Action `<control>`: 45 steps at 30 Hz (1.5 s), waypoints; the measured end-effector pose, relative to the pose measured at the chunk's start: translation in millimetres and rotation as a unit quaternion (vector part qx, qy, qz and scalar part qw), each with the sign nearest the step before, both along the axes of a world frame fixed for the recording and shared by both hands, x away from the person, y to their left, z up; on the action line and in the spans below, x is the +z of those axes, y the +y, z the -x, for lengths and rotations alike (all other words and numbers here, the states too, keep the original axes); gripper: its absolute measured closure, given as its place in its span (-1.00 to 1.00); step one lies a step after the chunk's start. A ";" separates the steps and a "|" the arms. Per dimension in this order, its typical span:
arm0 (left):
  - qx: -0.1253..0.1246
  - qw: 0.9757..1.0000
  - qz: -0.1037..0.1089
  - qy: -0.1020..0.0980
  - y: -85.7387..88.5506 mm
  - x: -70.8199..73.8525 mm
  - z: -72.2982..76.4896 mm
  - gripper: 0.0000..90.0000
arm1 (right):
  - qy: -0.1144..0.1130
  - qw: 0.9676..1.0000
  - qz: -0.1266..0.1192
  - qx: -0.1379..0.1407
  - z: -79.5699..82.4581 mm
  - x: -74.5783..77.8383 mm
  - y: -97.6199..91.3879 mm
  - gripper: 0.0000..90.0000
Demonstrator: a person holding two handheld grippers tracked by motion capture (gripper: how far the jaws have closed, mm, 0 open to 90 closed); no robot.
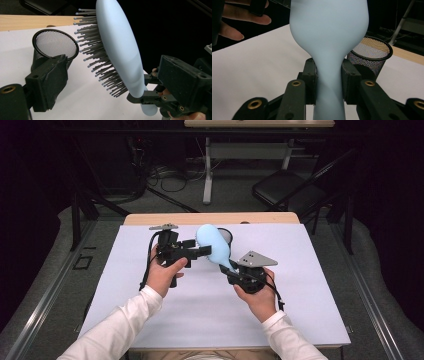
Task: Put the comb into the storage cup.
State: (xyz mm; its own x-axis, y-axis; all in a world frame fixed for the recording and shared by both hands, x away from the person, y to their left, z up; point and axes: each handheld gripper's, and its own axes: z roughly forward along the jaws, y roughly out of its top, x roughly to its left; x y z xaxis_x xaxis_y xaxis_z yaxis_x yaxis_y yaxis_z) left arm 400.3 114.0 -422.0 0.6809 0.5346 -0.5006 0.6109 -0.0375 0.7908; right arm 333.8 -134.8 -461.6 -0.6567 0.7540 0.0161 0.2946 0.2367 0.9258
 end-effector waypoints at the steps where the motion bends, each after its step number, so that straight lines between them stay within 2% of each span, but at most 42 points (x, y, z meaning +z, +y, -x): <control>1: -0.001 1.000 0.002 0.002 -1.1 -0.2 -0.1 -0.77 | 0.000 1.000 -0.001 0.000 0.1 -0.1 0.3 0.54; 7: -0.007 1.000 -0.001 0.001 -6.4 -0.6 -1.2 -0.76 | -0.002 1.000 0.000 0.003 1.0 -0.1 1.5 0.54; 24: -0.010 1.000 0.013 0.007 -14.3 -0.4 -4.6 -0.67 | -0.004 1.000 0.000 0.009 3.3 0.4 4.3 0.54; 45: -0.015 0.999 0.022 0.024 -21.0 -2.9 -8.2 -0.64 | -0.006 1.000 0.001 0.013 5.2 0.3 6.4 0.54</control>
State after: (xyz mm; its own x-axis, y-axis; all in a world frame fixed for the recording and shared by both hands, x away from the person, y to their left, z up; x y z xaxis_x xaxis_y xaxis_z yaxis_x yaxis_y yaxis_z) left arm 408.5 93.0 -424.9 0.6713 0.4907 -0.5555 0.6468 -0.0220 0.7623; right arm 328.6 -128.4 -461.3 -0.6756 0.7372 0.0055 0.2765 0.2464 0.9289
